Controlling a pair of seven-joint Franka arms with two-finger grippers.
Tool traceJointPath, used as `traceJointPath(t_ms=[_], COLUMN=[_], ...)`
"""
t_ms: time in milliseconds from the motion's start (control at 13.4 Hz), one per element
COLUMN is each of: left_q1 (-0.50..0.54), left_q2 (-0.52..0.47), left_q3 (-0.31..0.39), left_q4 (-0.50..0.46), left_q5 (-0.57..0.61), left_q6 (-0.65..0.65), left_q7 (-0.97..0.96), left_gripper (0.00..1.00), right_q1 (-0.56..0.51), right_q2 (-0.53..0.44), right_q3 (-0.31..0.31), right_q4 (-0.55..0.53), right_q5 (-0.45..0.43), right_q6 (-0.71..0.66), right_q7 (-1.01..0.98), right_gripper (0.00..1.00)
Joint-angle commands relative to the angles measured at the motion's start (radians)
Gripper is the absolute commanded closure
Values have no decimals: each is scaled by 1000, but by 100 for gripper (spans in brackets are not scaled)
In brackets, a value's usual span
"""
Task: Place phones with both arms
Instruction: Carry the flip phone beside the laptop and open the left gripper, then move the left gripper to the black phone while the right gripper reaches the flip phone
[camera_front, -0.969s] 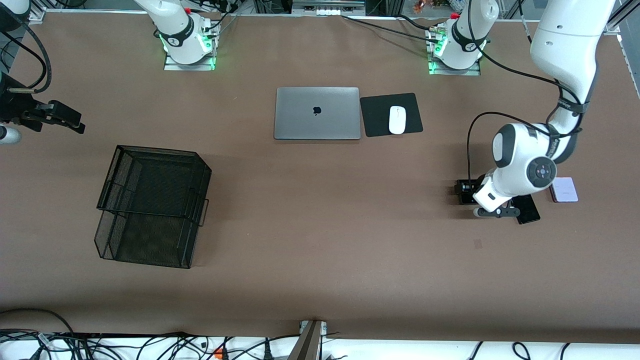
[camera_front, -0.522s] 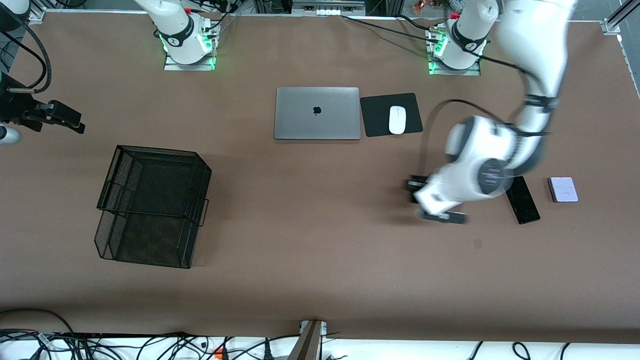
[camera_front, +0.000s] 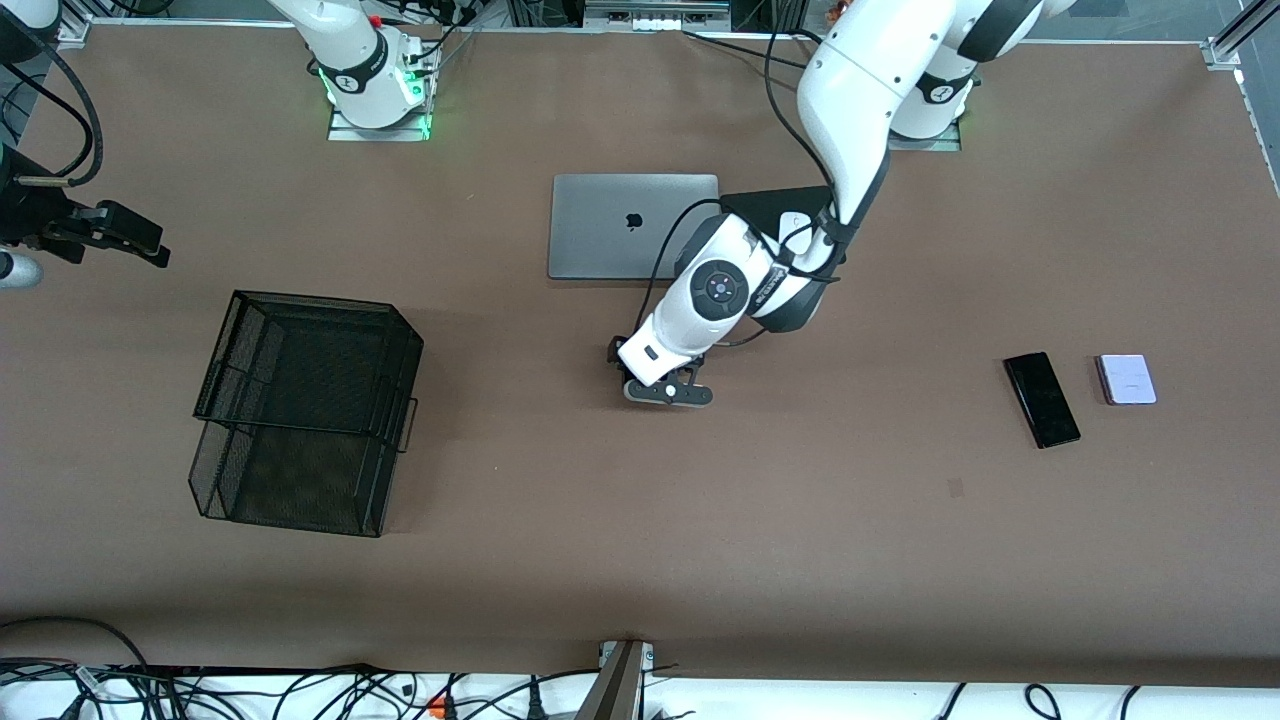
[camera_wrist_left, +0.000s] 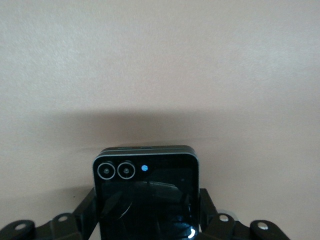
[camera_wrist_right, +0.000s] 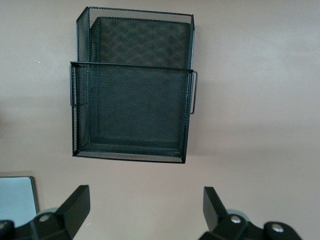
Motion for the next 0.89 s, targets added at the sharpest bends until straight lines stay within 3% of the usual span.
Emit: traceJointPath(t_ms=[0,224,447,671,820], left_q1=[32,66,111,296,416], left_q2=[-101,-188,-195,-156,-130], left_q3=[48,203,372,392,391], left_q4=[10,23,20,11,2], left_q5=[-9,5,161,317,332], left_q6=[-237,-535,-736,-751,-671], left_q7=[-4,25,74,138,327], left_gripper=[0,0,0,0,0], right_q1=[-15,-15,-13,69,213], right_q2=[-10,-10,-7,27,42], right_q3=[9,9,11,38,49], right_q4=[-8,-8,-8,-6,9], right_q5=[12,12,20,26,29], right_q6=[1,1,8,23,52], right_q7=[-11,-9,-11,38,219], right_gripper=[0,0,0,0,0])
